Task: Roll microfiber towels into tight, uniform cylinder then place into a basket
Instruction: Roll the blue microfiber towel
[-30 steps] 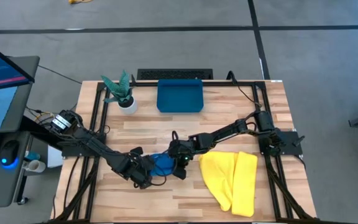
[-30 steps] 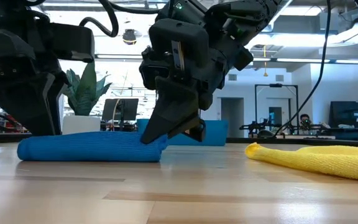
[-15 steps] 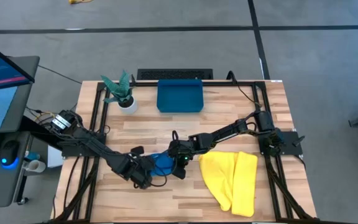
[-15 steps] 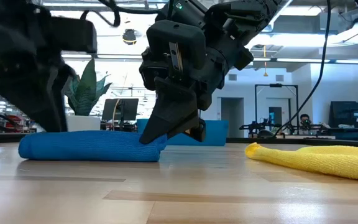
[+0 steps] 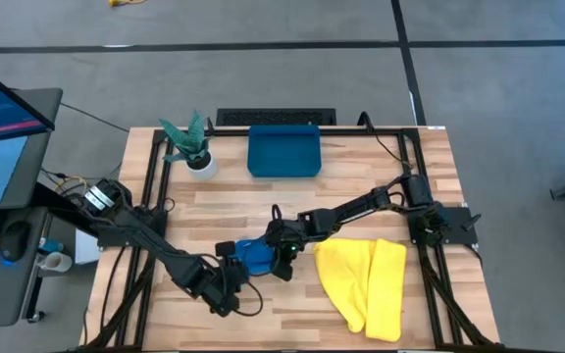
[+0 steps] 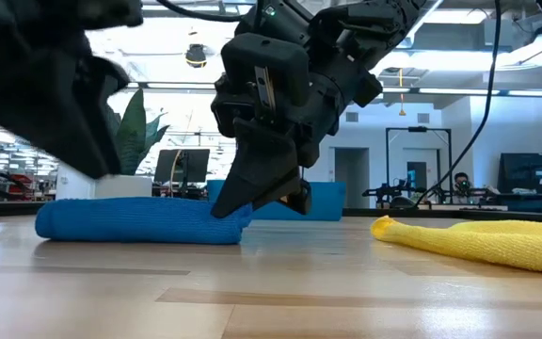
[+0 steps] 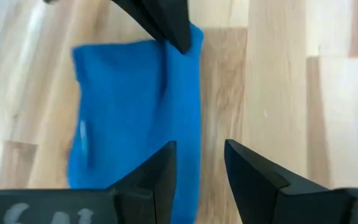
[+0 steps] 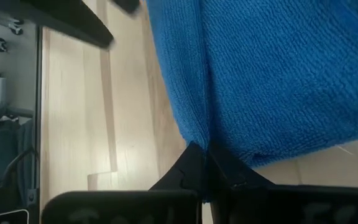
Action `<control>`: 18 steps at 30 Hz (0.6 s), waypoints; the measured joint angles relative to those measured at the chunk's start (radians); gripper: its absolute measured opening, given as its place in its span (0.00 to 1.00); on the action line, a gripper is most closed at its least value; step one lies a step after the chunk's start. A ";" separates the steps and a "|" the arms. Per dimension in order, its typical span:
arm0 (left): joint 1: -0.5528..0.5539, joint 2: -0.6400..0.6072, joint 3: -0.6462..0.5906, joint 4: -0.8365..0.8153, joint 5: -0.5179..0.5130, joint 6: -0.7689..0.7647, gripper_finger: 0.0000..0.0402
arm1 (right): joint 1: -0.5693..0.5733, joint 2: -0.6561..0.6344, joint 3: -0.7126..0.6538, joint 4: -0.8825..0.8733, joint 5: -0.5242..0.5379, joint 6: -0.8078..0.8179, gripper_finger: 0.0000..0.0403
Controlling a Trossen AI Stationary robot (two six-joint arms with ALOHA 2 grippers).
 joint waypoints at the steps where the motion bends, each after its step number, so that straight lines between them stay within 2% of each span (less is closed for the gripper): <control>1: 0.001 0.015 -0.004 0.006 0.002 0.006 0.32 | 0.000 0.000 0.000 -0.001 0.000 0.000 0.05; 9: 0.004 0.051 -0.005 0.001 -0.023 -0.001 0.32 | 0.000 0.000 0.000 -0.005 -0.001 -0.001 0.05; 14: 0.034 0.051 -0.005 -0.070 -0.023 -0.047 0.32 | 0.000 0.000 0.000 -0.005 -0.003 -0.001 0.05; 18: 0.066 0.051 -0.010 -0.075 0.012 -0.055 0.32 | 0.000 0.000 0.000 -0.007 -0.006 -0.002 0.04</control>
